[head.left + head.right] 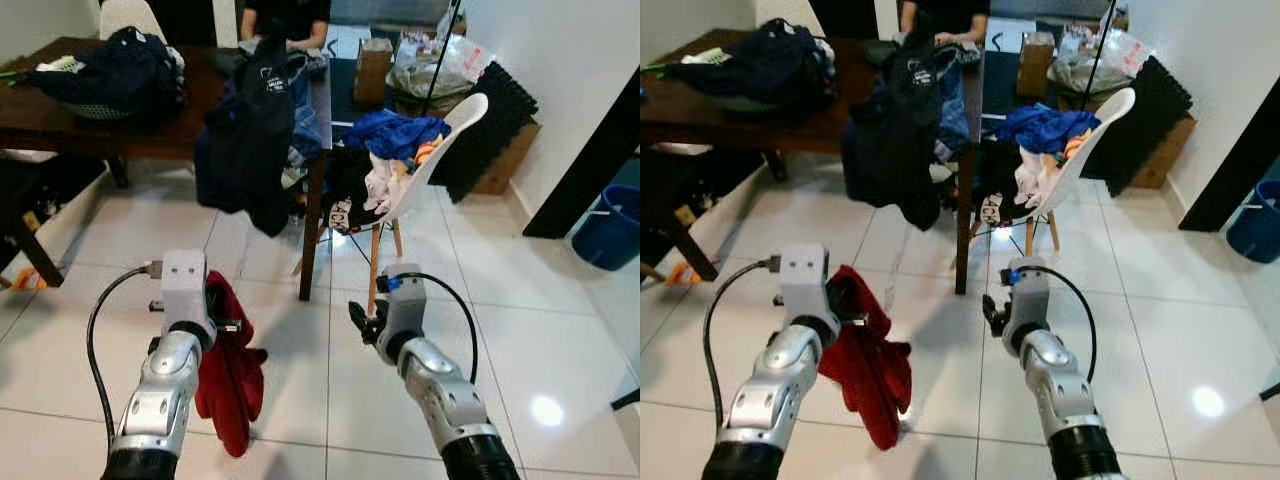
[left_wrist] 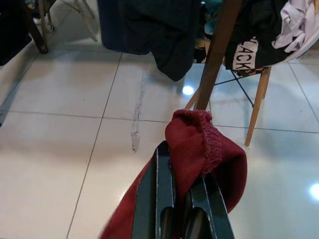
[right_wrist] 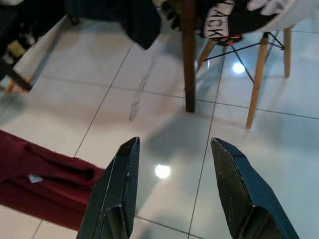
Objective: Hang hanger
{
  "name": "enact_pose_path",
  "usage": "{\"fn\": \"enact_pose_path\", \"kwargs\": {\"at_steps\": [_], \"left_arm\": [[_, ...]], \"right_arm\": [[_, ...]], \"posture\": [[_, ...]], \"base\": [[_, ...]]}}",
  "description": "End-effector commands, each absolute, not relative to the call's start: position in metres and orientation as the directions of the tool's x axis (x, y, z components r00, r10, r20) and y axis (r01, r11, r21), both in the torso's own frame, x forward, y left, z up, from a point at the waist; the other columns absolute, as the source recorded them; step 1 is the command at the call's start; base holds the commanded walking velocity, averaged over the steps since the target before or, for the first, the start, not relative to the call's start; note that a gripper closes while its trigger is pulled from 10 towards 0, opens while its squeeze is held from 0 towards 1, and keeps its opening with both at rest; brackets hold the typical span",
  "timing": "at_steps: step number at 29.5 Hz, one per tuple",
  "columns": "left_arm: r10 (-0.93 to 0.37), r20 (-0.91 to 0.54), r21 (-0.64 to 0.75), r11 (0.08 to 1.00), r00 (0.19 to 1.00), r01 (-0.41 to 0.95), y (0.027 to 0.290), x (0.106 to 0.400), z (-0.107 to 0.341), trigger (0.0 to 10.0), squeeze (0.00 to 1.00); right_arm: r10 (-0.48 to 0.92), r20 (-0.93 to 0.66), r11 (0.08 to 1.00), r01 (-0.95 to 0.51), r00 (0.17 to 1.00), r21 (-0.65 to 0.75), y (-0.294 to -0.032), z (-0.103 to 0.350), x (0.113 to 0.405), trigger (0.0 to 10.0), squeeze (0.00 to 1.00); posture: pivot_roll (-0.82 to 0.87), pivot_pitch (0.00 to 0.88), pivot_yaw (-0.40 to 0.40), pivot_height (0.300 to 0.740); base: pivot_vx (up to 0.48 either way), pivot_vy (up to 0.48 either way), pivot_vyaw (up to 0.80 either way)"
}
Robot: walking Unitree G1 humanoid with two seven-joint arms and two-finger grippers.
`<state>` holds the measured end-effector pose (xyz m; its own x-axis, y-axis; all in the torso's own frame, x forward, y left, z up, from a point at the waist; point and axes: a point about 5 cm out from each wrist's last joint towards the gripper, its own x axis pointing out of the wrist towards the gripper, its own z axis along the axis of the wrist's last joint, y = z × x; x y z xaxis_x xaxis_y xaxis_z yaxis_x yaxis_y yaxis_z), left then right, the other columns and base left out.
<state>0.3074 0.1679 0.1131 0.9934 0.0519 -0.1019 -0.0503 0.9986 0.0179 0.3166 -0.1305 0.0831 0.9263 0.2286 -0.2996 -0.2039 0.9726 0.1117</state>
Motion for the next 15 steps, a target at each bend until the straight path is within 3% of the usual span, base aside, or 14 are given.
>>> {"fn": "enact_pose_path", "kwargs": {"at_steps": [1,6,15], "left_arm": [[0.036,-0.097,0.015,0.999,0.995,-0.035,0.1636,0.3078,0.114,10.0,0.0],[0.037,-0.097,0.014,0.999,0.995,-0.036,0.1636,0.3078,0.1139,10.0,0.0],[0.05,-0.094,0.017,0.999,0.994,-0.049,0.1656,0.3081,0.114,10.0,0.0]], "right_arm": [[0.207,-0.314,0.977,-0.181,0.927,0.108,-0.1377,0.0804,0.3152,10.0,0.0],[0.207,-0.314,0.977,-0.181,0.926,0.109,-0.1377,0.0802,0.3152,10.0,0.0],[0.207,-0.318,0.978,-0.182,0.925,0.105,-0.1377,0.0798,0.3153,10.0,0.0]], "posture": [[-0.01,0.093,-0.041,0.74],[-0.01,0.093,-0.041,0.74],[-0.01,0.089,-0.043,0.74]], "base": [[0.364,0.0,-0.52],[0.355,0.0,-0.49],[0.353,0.0,0.0]]}}
